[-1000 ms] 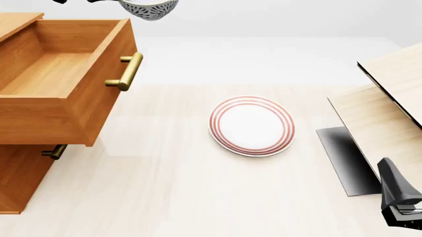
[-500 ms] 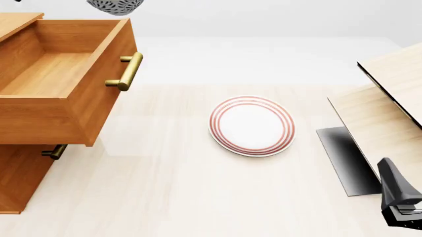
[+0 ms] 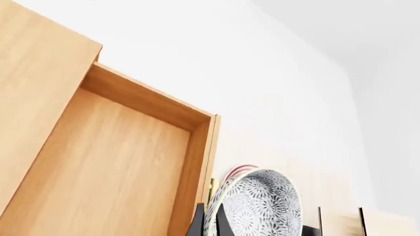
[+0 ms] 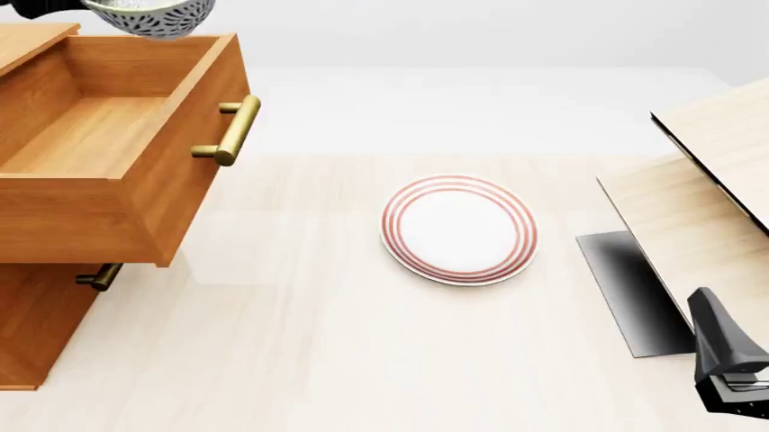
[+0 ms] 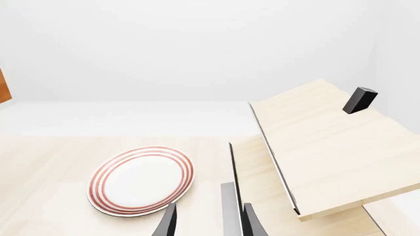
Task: Open the top drawer of the cabinet and put the bowl in it.
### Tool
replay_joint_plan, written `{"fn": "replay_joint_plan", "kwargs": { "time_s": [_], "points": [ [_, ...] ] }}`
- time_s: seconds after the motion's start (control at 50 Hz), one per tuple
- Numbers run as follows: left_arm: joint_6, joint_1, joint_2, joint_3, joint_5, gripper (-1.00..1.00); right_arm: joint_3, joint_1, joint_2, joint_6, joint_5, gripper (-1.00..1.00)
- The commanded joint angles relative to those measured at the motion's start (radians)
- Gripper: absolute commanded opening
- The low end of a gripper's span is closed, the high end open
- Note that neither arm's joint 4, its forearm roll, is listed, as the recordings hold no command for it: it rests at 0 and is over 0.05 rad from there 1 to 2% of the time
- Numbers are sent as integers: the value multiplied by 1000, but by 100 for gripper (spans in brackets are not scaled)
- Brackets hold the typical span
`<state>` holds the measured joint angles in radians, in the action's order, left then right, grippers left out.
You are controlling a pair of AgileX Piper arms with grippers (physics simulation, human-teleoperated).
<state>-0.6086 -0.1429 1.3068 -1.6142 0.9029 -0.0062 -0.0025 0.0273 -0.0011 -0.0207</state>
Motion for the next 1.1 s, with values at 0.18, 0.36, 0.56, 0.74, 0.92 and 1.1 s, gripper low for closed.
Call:
{"fn": "replay_joint_plan", "kwargs": {
  "time_s": [0.18,0.36,0.56,0.74,0.92,1.1],
  "points": [
    [-44,81,-104,144,-68,-100,1,0,-8,0,7,100],
    [-61,101,-125,206,-101,-100,1,0,-9,1,7,100],
    [-73,131,-128,252,-135,-100,1,0,-9,1,7,100],
    [-64,170,-117,277,-159,-100,1,0,-8,1,7,100],
    [-92,174,-108,322,-213,-100,1,0,-8,1,7,100],
    [-100,197,-101,340,-234,-100,1,0,-9,0,7,100]
  ]
}}
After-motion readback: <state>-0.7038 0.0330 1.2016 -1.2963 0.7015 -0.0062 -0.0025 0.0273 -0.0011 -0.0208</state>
